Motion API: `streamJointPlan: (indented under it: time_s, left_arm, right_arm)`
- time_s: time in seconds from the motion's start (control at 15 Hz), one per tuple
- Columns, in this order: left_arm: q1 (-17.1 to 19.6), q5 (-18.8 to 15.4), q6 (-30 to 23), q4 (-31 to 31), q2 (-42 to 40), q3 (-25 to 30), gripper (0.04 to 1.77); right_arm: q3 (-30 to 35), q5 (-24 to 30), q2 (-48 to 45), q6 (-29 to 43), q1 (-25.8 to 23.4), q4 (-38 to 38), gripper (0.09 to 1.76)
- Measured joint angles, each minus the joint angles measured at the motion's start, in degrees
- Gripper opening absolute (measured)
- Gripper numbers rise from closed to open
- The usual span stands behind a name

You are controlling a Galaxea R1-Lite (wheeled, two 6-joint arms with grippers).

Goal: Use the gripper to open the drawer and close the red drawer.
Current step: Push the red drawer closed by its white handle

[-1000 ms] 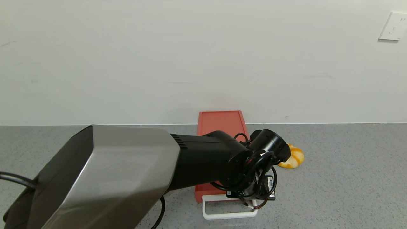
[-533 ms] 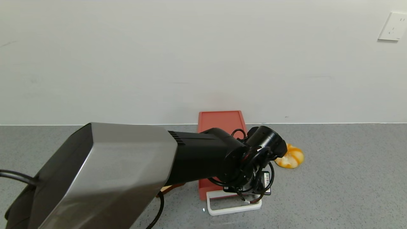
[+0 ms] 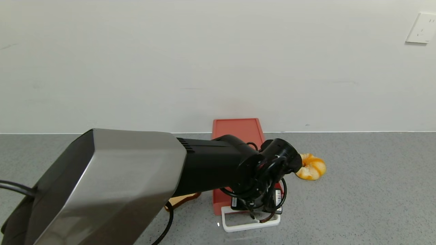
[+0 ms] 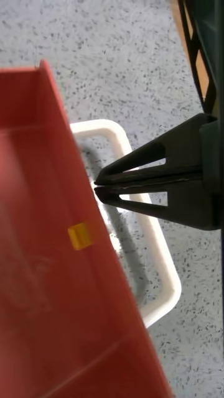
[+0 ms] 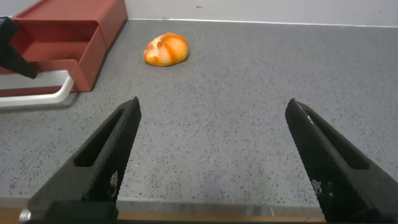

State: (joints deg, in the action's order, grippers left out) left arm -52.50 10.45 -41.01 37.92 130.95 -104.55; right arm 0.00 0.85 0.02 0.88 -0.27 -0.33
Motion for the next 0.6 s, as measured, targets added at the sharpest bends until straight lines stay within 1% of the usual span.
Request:
streamJointPlan:
  time_s: [0.13,0.27,0.6]
  left_arm:
    - [-0.2,-0.1,-0.3,0.7,-0.5,0.1,0.11]
    - [-0.2,-0.1,-0.6,3.9,-0.9,0.0,0.11]
    - [0.1,0.8,-2.6,7.6,-1.6,0.3,0.11]
  right_arm:
    - [0.0,0.0,0.0,0.0,0.0,0.0,1.71]
    - [0.0,0.0,0.0,0.0,0.0,0.0,1.71]
    - [0.0,0.0,0.0,0.0,0.0,0.0,1.71]
